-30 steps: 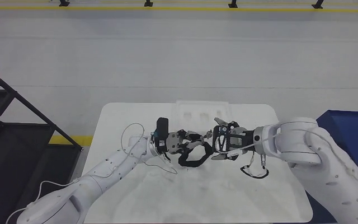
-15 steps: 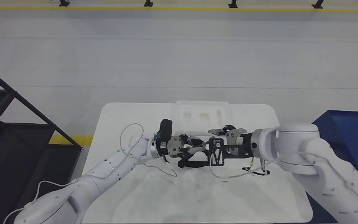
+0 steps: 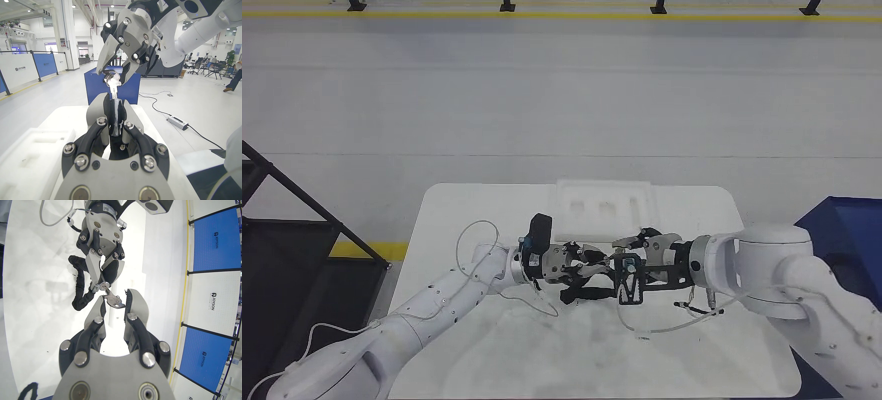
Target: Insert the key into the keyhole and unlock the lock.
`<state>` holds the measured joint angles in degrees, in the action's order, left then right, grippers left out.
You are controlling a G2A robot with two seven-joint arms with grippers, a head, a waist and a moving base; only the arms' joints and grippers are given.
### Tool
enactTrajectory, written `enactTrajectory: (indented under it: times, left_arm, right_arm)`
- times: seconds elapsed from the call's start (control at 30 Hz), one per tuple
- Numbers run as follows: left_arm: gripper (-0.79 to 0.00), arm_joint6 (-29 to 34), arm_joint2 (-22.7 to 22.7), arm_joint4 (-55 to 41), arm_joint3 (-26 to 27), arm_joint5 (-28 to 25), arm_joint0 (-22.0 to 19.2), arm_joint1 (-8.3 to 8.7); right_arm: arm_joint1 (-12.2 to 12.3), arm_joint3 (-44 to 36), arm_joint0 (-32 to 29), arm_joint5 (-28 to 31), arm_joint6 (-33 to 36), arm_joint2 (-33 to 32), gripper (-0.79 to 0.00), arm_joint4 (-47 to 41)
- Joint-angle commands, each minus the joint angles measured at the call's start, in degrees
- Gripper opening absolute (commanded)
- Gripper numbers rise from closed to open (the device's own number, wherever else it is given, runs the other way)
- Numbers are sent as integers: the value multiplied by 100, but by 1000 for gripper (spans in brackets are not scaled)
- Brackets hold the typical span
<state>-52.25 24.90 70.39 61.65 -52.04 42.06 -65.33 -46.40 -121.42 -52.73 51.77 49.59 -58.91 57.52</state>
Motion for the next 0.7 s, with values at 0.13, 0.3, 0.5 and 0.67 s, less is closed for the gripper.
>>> enactTrajectory:
  times: [0.13,0.3,0.5,0.67]
  left_arm:
    - [-785,27,10,-16,-9,-27,5,-9]
    - [-785,23,24,-5,-9,-23,7,-17]
    - [-785,16,34,40,-21,-16,3,-25]
    - [-785,-18,41,87,-32,18,3,-31]
  right_arm:
    - [19,157,-20,-91,18,-44,-785,-394]
    - [40,245,19,-270,299,-45,-785,-972]
    - [51,394,106,-631,462,-68,-785,-1834]
    - [58,567,159,-1100,758,-39,-785,-2738]
